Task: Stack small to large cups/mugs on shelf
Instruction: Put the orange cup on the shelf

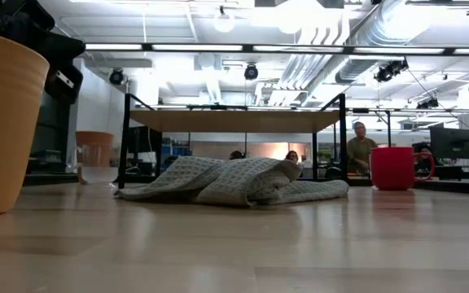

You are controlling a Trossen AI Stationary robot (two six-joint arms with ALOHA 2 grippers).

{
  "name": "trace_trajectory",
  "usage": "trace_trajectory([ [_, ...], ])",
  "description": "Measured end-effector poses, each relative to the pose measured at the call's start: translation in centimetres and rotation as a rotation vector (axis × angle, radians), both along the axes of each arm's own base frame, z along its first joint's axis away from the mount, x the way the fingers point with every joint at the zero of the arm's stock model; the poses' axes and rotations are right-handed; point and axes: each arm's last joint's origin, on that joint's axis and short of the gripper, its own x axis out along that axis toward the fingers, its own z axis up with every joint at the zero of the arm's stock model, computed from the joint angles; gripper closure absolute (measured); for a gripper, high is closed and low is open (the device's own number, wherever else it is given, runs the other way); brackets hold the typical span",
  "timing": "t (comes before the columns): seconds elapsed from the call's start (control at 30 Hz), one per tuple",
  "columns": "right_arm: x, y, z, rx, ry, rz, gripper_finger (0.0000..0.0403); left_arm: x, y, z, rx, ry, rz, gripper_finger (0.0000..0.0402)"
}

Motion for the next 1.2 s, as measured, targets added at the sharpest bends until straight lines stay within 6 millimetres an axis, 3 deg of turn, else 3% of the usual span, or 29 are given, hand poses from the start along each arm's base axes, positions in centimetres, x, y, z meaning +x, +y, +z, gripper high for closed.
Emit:
trace_trajectory([
  [0.27, 0.8, 0.0, -0.3, 0.057, 0.007, 0.024, 0.0403, 0.0, 0.0, 0.3, 0.046, -0.029, 0.015, 0.0399],
  [0.4, 0.7, 0.0, -0.3, 0.076, 0.001, 0.024, 0.0403, -0.1, -0.1, 1.3, -0.251, -0.117, -0.070, 0.0399],
  [0.83, 0.1, 0.1, 0.1, 0.031, -0.016, 0.043, 0.0403, -2.2, 0.6, 6.6, -0.334, -0.655, 0.079, 0.0399],
  [1.03, 0.1, 0.1, 0.3, 0.029, -0.034, 0.049, 0.0403, -1.6, 0.9, 10.7, -0.323, -0.508, 0.194, 0.0399],
  [1.2, 0.1, 0.1, 0.4, 0.028, -0.043, 0.049, 0.0403, -0.6, 1.0, 15.6, -0.300, -0.388, 0.298, 0.0398],
])
